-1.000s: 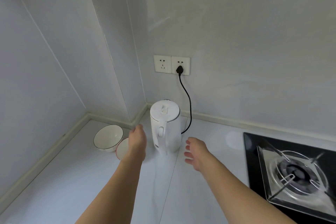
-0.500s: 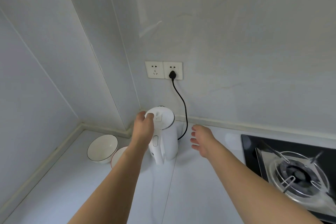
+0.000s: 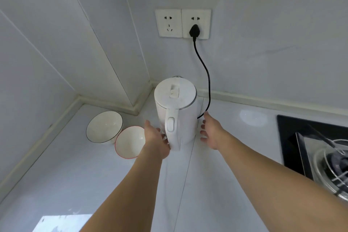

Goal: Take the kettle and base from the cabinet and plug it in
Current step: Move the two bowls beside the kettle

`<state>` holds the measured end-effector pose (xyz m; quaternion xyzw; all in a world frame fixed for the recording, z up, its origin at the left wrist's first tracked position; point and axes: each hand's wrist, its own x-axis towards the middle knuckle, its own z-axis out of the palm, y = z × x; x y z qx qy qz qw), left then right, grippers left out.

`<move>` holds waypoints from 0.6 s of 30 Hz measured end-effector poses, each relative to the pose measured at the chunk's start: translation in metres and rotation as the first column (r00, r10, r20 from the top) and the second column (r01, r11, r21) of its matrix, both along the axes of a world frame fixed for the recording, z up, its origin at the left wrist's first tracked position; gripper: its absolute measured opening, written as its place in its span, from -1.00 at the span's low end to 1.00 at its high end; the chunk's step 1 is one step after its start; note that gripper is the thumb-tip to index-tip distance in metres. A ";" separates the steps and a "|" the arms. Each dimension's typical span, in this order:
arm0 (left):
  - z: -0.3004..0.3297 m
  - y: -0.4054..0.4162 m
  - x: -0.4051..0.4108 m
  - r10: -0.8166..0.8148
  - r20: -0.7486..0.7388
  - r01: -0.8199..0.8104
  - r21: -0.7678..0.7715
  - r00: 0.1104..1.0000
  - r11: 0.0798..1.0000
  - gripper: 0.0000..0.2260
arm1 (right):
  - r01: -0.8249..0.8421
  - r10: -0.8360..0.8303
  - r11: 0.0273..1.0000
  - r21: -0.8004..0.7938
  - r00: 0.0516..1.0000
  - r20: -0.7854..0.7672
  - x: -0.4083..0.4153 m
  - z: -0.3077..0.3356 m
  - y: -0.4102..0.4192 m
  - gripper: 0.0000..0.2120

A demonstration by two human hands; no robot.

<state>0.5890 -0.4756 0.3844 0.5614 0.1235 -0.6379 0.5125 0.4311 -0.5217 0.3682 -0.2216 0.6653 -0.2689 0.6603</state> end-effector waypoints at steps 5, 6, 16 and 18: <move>-0.019 0.004 -0.008 0.081 -0.053 -0.082 -0.014 0.995 0.997 -0.52 | -0.052 0.053 0.998 -0.039 0.998 0.029 0.014 -0.014 -0.015 -0.61; -0.020 0.006 -0.008 0.083 -0.046 -0.084 -0.008 0.995 0.996 -0.49 | -0.071 0.072 0.996 -0.045 0.997 0.020 0.015 -0.015 -0.018 -0.62; -0.018 0.008 -0.018 0.242 -0.034 -0.242 0.003 0.970 0.970 -0.58 | -0.106 0.104 0.994 -0.034 0.994 -0.031 0.019 -0.012 -0.024 -0.68; -0.016 0.008 -0.023 0.253 -0.023 -0.253 0.016 0.967 0.967 -0.60 | -0.096 0.096 0.995 -0.027 0.995 -0.024 0.017 -0.011 -0.023 -0.67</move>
